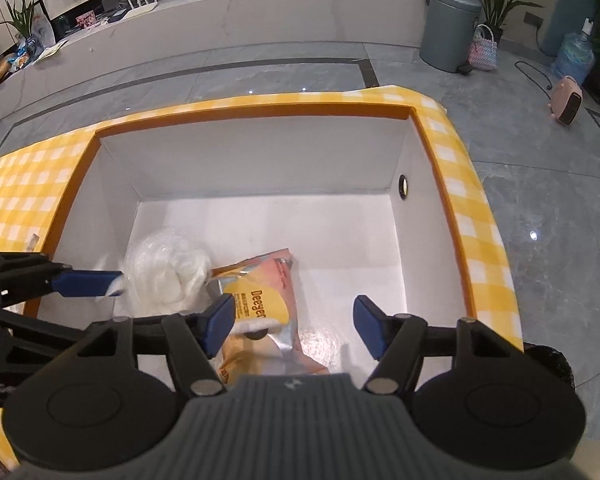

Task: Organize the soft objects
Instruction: 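Lower white bag into orange box with left tool while right tool releases snack bag, then withdraw both tools from the orange box back over the table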

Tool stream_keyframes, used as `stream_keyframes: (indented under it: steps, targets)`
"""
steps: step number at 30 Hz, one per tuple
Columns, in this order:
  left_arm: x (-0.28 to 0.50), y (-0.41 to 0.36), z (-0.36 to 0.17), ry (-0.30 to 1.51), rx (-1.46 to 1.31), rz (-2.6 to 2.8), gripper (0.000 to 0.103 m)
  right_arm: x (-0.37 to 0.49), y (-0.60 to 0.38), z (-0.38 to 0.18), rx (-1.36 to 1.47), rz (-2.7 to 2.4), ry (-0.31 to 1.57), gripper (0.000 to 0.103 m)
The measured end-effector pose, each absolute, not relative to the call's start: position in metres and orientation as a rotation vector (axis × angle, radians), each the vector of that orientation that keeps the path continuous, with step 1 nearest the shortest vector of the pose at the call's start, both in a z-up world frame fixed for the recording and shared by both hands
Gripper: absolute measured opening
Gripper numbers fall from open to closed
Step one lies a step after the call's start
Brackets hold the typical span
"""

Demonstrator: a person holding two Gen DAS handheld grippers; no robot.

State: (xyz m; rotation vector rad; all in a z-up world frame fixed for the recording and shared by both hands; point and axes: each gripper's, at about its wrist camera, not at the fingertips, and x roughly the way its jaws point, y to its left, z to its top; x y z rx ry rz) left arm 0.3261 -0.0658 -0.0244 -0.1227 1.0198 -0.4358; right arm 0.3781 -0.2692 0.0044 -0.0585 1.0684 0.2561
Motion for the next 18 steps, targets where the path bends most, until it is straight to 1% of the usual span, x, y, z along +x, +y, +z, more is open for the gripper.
stream_keyframes:
  steps: [2,6,11,15,18]
  targets:
    - [0.321,-0.066,-0.018,1.007,-0.123,-0.44,0.086,0.374,-0.271,0.009,-0.049,0.253,1.061,0.067]
    - [0.308,-0.061,0.001,0.971,-0.144,-0.455,0.086,0.363,-0.274,0.023,-0.029,0.251,1.038,0.074]
    - [0.275,-0.049,0.024,0.89,-0.188,-0.446,0.086,0.339,-0.278,0.049,-0.015,0.249,0.966,0.078]
    - [0.236,-0.042,0.041,0.809,-0.173,-0.448,0.086,0.306,-0.274,0.07,-0.029,0.258,0.878,0.08]
    - [0.204,-0.038,0.049,0.736,-0.145,-0.435,0.086,0.271,-0.268,0.085,-0.06,0.272,0.776,0.087]
